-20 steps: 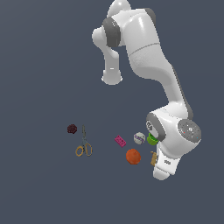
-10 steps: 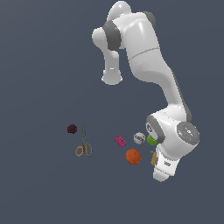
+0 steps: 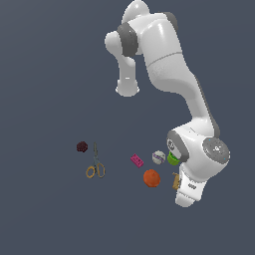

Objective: Pick up a designated object from a clutter of objects.

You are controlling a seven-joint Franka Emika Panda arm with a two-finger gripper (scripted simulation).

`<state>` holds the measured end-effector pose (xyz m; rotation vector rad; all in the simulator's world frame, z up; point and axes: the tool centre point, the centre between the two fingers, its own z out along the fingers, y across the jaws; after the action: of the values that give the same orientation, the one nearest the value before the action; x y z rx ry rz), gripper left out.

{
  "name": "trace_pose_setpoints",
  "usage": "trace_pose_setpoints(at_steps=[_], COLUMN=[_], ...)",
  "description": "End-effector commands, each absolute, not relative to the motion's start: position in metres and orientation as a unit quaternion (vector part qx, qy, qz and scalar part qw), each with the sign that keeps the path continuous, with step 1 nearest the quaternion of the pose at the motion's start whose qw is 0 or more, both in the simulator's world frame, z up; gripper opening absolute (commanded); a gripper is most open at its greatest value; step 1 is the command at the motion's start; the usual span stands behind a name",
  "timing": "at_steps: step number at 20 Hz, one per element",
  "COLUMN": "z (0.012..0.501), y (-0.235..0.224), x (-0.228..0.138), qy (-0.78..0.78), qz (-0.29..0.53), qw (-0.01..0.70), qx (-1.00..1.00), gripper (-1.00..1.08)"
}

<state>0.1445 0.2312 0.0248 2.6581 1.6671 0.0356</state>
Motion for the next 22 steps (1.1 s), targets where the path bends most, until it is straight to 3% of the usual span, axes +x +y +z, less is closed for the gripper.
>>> trace_pose_setpoints(at_steps=[1,12,22], z=[0.029,0.059,0.129], y=[0.231,0.194,0.109], x=[0.146,0.139,0.124], qy=[0.531,0.531,0.531], qz=[0.014,0.013,0.010], qw=[0.002,0.003,0.003], qx=[0.847,0.847,0.847], gripper=[-1.00,-1.00,-1.00])
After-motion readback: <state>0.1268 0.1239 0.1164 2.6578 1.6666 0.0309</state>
